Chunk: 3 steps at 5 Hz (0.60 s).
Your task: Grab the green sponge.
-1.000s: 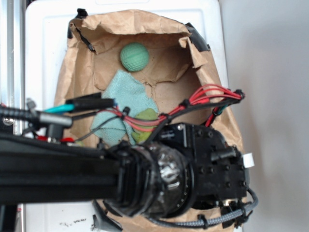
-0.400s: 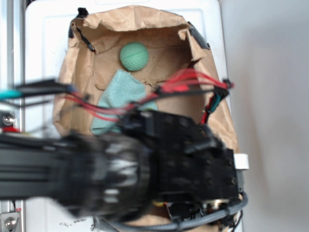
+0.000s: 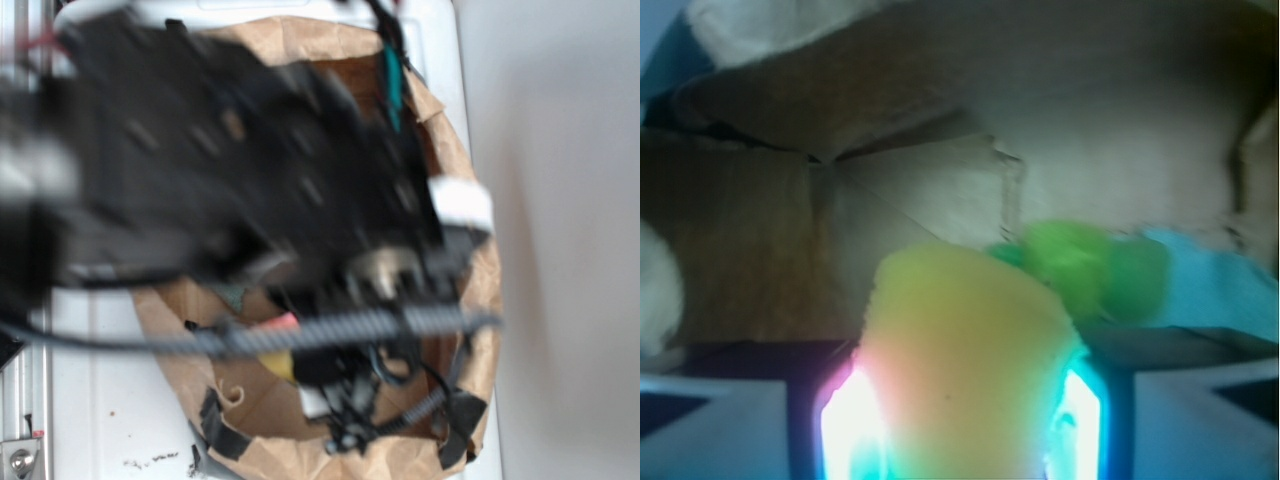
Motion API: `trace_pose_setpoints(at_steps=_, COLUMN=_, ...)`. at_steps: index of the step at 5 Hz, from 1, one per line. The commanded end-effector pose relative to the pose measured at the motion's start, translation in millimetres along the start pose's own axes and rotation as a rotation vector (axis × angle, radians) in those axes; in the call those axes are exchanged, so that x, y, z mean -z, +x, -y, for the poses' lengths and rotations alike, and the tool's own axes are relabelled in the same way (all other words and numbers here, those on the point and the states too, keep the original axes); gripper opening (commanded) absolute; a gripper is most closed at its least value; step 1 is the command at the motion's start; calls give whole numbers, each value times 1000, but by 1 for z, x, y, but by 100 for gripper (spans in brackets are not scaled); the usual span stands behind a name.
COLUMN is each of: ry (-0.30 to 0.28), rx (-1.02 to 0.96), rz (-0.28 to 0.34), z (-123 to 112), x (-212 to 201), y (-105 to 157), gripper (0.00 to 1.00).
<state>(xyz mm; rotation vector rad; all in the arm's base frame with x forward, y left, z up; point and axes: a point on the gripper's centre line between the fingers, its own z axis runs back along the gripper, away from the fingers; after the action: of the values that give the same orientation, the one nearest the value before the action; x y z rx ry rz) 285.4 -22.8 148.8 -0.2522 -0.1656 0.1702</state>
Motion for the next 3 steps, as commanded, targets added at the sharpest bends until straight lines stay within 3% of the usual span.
trace_pose_setpoints(at_steps=1, ry=69, rx=62, rz=149, z=-21, x=-71, y=8, gripper=0)
trace_pose_setpoints(at_steps=3, ry=79, rx=96, rz=219, z=-25, x=-93, y=8, gripper=0)
